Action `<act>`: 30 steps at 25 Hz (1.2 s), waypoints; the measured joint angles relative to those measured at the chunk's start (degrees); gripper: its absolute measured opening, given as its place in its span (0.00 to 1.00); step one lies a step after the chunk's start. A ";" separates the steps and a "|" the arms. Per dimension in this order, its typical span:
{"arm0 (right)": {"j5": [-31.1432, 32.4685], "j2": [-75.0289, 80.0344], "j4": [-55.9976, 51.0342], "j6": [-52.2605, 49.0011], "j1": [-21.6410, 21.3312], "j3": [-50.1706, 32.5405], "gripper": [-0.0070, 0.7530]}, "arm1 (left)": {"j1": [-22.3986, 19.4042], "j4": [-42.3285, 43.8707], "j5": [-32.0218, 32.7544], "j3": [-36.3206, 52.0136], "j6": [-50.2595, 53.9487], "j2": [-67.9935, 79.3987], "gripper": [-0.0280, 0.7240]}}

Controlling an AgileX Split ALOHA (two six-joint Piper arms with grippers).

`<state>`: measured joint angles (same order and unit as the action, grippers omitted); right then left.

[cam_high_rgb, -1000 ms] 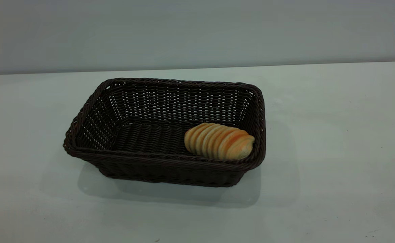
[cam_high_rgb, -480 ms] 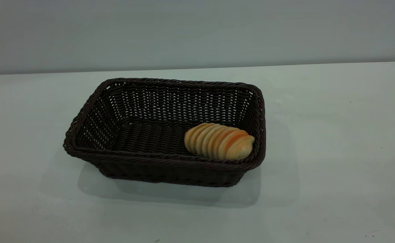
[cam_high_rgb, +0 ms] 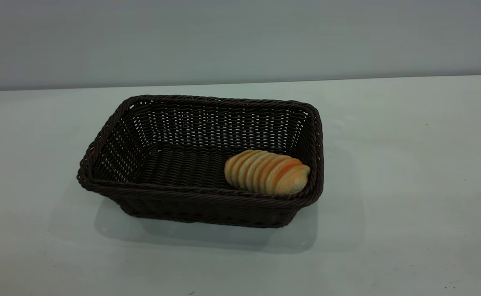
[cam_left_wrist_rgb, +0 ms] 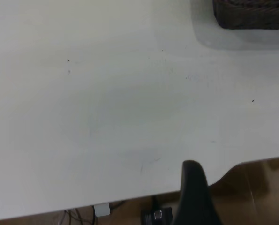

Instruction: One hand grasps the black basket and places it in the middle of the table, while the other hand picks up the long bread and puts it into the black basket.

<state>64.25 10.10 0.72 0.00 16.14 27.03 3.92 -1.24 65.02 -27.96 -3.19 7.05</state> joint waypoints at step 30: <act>0.05 -4.98 -0.72 0.00 -17.64 0.00 0.57 | -6.66 -0.11 0.05 0.00 0.00 -8.16 0.80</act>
<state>64.31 5.13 0.00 0.00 -1.50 27.03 -2.73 -1.35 65.07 -27.96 -3.19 -1.11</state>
